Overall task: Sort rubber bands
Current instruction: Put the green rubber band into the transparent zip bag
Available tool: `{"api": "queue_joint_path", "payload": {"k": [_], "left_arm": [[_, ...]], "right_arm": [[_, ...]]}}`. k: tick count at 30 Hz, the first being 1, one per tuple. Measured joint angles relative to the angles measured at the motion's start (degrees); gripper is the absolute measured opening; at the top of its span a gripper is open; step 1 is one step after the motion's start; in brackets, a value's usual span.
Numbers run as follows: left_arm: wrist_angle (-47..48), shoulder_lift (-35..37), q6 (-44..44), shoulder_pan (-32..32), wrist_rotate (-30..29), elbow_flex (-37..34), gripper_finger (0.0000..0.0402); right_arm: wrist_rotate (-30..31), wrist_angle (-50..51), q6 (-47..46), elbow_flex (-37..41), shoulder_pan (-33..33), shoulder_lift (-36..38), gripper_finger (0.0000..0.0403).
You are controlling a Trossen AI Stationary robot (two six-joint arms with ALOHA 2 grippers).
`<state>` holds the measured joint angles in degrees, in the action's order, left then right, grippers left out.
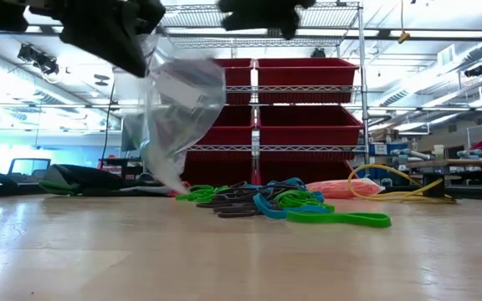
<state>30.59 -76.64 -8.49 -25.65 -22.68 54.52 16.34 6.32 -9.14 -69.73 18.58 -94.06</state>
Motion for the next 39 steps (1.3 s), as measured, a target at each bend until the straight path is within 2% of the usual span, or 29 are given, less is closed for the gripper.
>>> {"api": "queue_joint_path", "payload": {"k": [4, 9, 15, 18, 23, 28, 32, 39], "left_arm": [[3.5, 0.0, 2.0, 0.0, 0.8, 0.0, 0.0015], [5.2, 0.0, 3.4, 0.0, 1.3, 0.0, 0.0015], [5.0, 0.0, 3.4, 0.0, 1.3, 0.0, 0.0015], [5.0, 0.0, 3.4, 0.0, 1.3, 0.0, 0.0015], [4.9, 0.0, 3.4, 0.0, 1.3, 0.0, 0.0015], [4.5, 0.0, 3.4, 0.0, 1.3, 0.0, 0.0015], [2.8, 0.0, 2.9, 0.0, 1.4, 0.0, 0.0015], [-4.5, 0.0, 2.8, 0.0, 1.4, 0.0, 0.0015]], "right_arm": [[0.0, 8.5, -5.8, 0.9, 3.6, 0.6, 0.0139], [-1.0, 10.4, -12.6, 5.3, 7.7, -0.5, 0.0137], [0.4, 4.0, -19.9, 13.4, 9.6, -0.5, 0.0137], [0.6, -3.7, -23.3, 18.0, 9.9, -0.5, 0.0137], [3.3, -10.3, -23.7, 22.3, 12.2, -0.5, 0.0132], [6.6, -11.7, -20.0, 22.6, 14.9, -1.7, 0.0128], [6.9, -12.6, -17.8, 20.8, 15.6, -6.7, 0.0127], [14.4, -3.6, -17.2, 14.6, 15.5, -15.1, 0.0119]]}}
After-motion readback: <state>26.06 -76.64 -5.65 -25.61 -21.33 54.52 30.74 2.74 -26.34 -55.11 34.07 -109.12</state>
